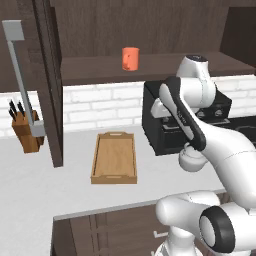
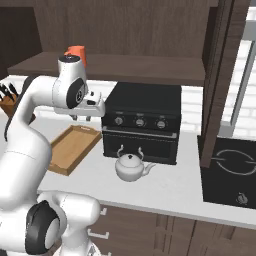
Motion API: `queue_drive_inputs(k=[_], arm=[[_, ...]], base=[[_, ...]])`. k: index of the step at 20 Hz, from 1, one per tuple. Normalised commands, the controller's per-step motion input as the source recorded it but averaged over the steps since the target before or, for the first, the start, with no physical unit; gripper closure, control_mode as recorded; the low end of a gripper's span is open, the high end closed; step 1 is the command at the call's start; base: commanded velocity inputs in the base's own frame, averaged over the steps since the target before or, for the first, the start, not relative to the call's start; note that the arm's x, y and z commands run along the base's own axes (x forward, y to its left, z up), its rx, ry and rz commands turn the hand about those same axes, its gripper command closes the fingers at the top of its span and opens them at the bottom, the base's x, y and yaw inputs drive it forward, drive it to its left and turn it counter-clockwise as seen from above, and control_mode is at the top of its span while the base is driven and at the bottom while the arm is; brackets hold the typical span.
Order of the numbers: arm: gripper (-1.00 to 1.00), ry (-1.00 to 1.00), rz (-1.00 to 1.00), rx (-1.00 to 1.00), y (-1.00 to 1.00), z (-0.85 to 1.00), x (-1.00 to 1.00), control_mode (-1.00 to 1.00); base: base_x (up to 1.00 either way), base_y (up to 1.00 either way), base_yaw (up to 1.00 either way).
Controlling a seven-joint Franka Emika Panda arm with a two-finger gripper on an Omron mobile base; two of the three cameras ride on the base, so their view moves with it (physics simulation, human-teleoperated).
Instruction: Pick the kettle from the counter and place it on the tray. Then pick the mug from the cabinet and place it on the tray. Then close the cabinet doors.
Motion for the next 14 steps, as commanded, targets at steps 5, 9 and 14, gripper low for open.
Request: queue_drive_inputs(k=[5, 9, 14], arm=[[-1.00, 0.00, -0.10, 0.08, -0.54, -0.16, -0.02, -1.00], [-1.00, 0.00, -0.50, 0.25, -1.00, -0.44, 0.00, -1.00], [-1.00, 0.00, -0.17, 0.10, -0.58, -0.25, 0.00, -1.00]], base=[[0.00, 0.00, 0.00], [0.00, 0.00, 0.00], [0.00, 0.00, 0.00]])
